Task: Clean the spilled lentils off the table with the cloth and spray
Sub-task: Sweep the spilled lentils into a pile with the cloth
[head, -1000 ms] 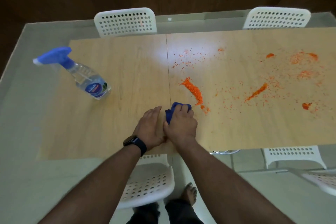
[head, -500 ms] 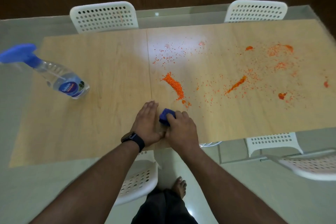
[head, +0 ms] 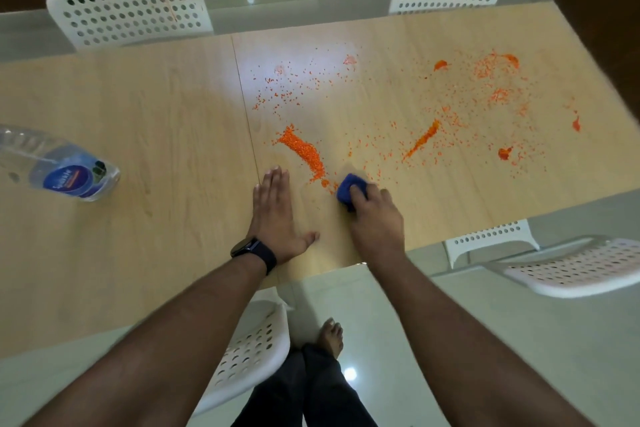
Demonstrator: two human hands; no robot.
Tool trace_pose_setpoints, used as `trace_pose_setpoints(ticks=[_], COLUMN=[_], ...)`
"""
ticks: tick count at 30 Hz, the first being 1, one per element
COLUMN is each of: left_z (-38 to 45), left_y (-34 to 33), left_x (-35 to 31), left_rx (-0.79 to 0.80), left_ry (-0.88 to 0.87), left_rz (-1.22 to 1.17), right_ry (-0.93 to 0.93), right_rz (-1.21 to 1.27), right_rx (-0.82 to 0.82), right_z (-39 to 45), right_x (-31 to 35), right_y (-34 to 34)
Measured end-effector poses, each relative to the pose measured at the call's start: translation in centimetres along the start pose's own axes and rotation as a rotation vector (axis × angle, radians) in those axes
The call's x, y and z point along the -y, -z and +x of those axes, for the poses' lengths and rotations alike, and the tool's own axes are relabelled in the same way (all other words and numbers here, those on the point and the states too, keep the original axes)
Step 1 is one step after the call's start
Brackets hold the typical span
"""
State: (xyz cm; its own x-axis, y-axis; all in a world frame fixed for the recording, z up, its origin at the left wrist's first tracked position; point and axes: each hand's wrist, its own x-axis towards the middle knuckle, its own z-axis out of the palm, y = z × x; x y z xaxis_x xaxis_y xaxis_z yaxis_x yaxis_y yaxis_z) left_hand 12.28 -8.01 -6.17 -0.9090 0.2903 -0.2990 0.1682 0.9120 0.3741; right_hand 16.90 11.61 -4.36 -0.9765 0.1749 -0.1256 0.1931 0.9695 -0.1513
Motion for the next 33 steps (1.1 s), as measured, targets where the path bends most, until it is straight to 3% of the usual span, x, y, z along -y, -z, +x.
trace_pose_setpoints(ticks=[4,14,17,22,26,33], left_z=[0.1,1.0,1.4,2.0,2.6,4.5], left_y=[0.0,1.4,1.9,2.3,3.1,4.1], left_x=[0.2,3.1,4.1,4.2,4.1,5.0], left_rx=[0.017,0.006,0.012,0.033,0.03,0.007], left_ry=[-0.002,-0.035,-0.046,-0.046,-0.024,0.001], left_rz=[0.003,-0.126,-0.091,-0.086,-0.117,-0.132], right_ry=[-0.046,0.335,0.302,0.08,0.006,0.283], right_rz=[0.077,0.042,0.021,0.065,0.114,0.084], right_rx=[-0.047,-0.131,-0.141,-0.073,-0.116,-0.122], right_z=[3.2,-4.3,-0.4,7.4,7.7,2.0], right_x=[-0.6,4.2,4.2,3.8,4.2,7.8], right_y=[1.8,-3.3,-2.9,-0.4,1.0,-1.6])
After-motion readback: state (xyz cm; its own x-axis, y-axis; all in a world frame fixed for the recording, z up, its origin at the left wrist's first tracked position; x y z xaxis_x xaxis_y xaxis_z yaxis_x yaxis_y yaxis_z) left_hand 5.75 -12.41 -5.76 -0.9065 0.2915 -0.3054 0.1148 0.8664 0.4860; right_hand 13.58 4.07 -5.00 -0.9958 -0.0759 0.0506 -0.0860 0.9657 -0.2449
